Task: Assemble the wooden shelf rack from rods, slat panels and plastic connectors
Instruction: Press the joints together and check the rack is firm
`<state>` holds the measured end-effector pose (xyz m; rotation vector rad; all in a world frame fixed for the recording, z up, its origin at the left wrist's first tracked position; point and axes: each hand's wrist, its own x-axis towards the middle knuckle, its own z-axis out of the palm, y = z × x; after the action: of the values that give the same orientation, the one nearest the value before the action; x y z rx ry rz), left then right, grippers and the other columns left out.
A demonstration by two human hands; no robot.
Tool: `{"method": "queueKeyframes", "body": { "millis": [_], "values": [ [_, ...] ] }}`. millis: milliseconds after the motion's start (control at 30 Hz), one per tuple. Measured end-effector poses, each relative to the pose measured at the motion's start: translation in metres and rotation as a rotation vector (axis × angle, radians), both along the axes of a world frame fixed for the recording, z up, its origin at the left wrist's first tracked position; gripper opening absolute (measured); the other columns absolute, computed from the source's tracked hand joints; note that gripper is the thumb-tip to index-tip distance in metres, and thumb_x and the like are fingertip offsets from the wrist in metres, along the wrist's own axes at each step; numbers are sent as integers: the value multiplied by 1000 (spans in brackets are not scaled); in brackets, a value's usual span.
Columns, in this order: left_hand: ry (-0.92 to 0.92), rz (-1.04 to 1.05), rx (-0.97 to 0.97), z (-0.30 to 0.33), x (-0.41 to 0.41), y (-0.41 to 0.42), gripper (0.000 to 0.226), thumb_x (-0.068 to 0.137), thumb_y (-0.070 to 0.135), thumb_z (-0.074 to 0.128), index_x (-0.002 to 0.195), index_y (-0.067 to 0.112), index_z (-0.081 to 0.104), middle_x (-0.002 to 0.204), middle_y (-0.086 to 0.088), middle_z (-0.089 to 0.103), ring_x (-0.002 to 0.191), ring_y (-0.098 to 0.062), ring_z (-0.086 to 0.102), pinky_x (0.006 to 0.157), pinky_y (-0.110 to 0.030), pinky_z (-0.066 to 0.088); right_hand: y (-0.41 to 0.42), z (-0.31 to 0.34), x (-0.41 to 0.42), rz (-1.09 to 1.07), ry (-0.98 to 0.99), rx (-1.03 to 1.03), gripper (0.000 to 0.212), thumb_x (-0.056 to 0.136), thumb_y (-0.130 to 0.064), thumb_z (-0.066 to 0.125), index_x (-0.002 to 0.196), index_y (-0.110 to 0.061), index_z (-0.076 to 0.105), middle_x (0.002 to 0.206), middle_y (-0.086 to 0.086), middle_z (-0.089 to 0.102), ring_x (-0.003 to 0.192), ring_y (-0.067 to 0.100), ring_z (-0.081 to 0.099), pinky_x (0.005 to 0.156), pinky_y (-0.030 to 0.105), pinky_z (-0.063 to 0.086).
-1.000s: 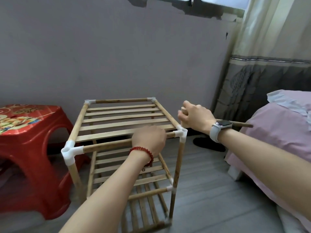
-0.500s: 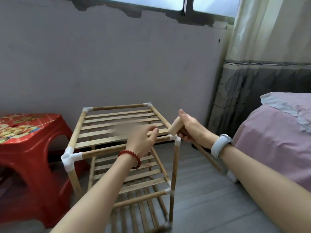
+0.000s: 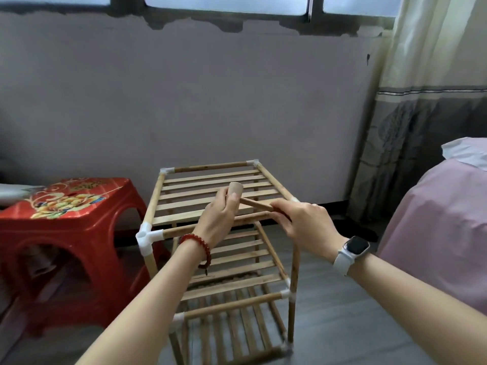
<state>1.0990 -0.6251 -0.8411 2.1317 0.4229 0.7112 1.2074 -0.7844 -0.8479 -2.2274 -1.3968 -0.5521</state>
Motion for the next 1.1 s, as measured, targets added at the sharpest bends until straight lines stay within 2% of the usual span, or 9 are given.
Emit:
{"method": "queueKeyframes", "body": {
  "millis": [67,167,267,400,600,733,900,1000,1100],
  "values": [
    [4,19,66,-2,-6,1,34,101,36,22,111,13,46,89,-3,55,80,-16,51,66,-27,41,3,4,-8,4,-108,-1,22,96,-34,49,106,-23,65,84,0,68,72,26,63,59,32,48],
    [9,49,156,-2,-14,4,24,102,27,21,99,13,41,76,0,48,67,-13,45,56,-25,33,12,9,-13,31,-25,-48,26,98,-35,41,101,-24,64,80,-6,62,71,16,50,65,28,39],
    [55,57,173,-1,-25,11,23,102,27,21,98,16,41,77,4,47,68,-12,47,57,-23,34,21,9,-16,97,103,-63,22,97,-33,43,92,-25,62,76,-9,57,76,15,52,72,35,46],
    [311,35,365,-14,-40,17,18,101,30,26,99,20,41,82,4,52,76,-19,54,61,-27,40,24,9,-14,126,134,-327,21,97,-35,43,103,-26,61,86,-4,65,82,17,60,76,36,47],
    [197,147,244,0,-35,21,39,101,39,18,115,18,48,99,-3,59,88,-18,53,73,-31,38,41,3,-29,136,201,-145,24,99,-28,41,107,-16,60,79,2,60,73,23,56,65,33,43],
    [161,210,211,-13,-42,19,40,101,37,16,119,16,46,104,-8,62,91,-25,57,77,-35,45,46,12,-34,141,191,-207,24,99,-28,41,104,-16,62,87,0,58,83,22,55,67,31,38],
    [232,202,142,-17,-46,15,44,100,43,15,111,17,49,97,-5,60,89,-22,54,79,-35,41,45,9,-36,155,197,-309,24,99,-28,41,110,-17,59,94,6,64,83,23,58,69,34,45],
    [322,164,263,-5,-46,13,44,100,42,17,105,20,55,94,2,58,88,-16,53,78,-31,40,44,-5,-26,173,289,-273,21,98,-28,43,109,-18,58,88,0,62,72,14,56,65,30,47],
    [213,453,412,8,-56,26,37,98,37,37,98,15,66,99,-4,63,87,-18,54,72,-27,38,42,-16,-10,192,477,-121,17,95,-22,50,110,-17,57,90,-2,63,79,10,59,72,26,50]
  ]
}}
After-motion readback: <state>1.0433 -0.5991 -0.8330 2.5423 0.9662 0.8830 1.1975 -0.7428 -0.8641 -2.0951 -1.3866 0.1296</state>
